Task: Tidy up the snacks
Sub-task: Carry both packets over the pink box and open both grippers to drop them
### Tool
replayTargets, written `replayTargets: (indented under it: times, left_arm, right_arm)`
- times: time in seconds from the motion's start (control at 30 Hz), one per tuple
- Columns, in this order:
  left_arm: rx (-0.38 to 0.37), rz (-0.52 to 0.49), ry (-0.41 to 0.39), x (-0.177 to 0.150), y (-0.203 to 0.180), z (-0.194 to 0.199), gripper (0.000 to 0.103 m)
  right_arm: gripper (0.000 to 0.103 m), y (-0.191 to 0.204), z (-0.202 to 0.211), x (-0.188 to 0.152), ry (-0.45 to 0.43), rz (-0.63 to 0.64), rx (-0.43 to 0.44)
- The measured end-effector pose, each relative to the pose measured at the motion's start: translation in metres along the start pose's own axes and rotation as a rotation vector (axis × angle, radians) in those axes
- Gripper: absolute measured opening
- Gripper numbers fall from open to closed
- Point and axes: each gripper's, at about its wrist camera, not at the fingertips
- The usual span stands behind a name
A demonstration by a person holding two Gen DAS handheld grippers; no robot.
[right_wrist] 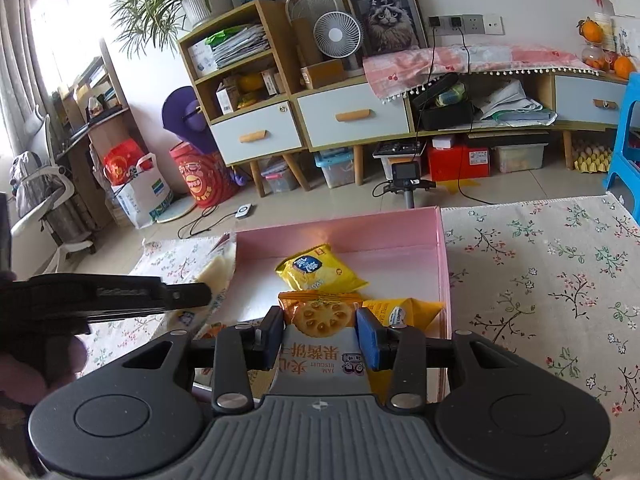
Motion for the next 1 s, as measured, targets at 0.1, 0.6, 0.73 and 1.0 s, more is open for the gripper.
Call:
replayTargets:
  times: [0.1, 0.6, 0.73, 1.0]
  left_arm:
    - [0.008, -0.006, -0.004, 0.004, -0.001, -0.002, 0.017]
    - [0.025, -0.095, -0.046, -0.008, 0.005, 0.024, 0.072]
    - [0.033, -0.106, -0.059, -0.016, 0.013, 0.036, 0.079]
    - [0.026, -0.11, -0.066, -0.035, 0.029, 0.057, 0.089]
  right_arm:
    - [0.032, -0.001, 0.0, 0.0, 0.001, -0.004, 0.006]
    - [0.068, -0.004, 0.012, 0.0, -0.01, -0.028, 0.019]
    - [0.072, -0.002, 0.02, -0.004, -0.014, -0.002, -0.018]
    - [0.08, -0.016, 0.044, -0.015, -0.028, -0.003, -0.068]
Point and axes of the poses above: each gripper's, at about its wrist camera, not at the fingertips, and z roughly against the way its jaws point, y to its left, x to its top, and after that the axes turned 8 degrees about y, right-handed
